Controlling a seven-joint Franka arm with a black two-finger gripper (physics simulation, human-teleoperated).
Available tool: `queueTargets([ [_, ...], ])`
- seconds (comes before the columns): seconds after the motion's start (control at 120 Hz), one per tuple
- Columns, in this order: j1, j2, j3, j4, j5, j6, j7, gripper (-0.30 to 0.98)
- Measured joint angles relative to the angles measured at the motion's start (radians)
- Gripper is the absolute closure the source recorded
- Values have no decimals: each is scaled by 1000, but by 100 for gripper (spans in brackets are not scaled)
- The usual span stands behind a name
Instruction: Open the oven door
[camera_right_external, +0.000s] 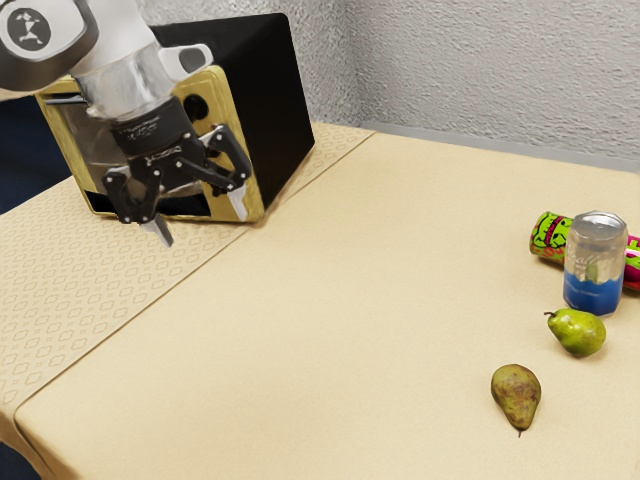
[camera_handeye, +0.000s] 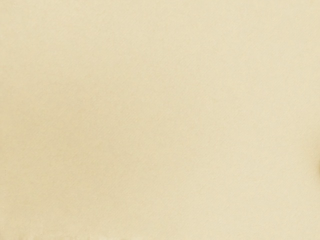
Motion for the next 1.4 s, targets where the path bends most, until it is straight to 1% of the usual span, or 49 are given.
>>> queueTargets([
  [0.058, 66, -17, 0, -44, -9, -10, -133, 0],
  [0.133, 89, -29, 0, -92, -13, 0, -286, 0],
  [0.192, 118, -3, 0, -111, 49, 68, -392, 0],
  [0.25, 191, 68, 3, -37, 112, 184, -488, 0],
  [0.325, 311, 204, 5, 100, 159, 346, -598, 0],
  [0.392, 397, 308, 3, 190, 177, 489, -686, 0],
  [0.467, 453, 403, -4, 298, 172, 616, -773, 0],
  [0.5, 481, 427, -30, 327, 170, 662, -807, 0],
  [0.542, 530, 446, -86, 347, 168, 715, -847, 0],
  [0.625, 648, 462, -200, 360, 166, 797, -915, 0],
  [0.667, 683, 470, -232, 361, 165, 829, -944, 0],
  [0.767, 718, 485, -254, 359, 163, 886, -1012, 0],
  [0.975, 804, 544, -252, 358, 171, 963, -1115, 0],
  [1.283, 821, 613, -259, 388, 172, 1049, -1198, 0],
  [1.4, 848, 620, -259, 389, 172, 1068, -1218, 0],
])
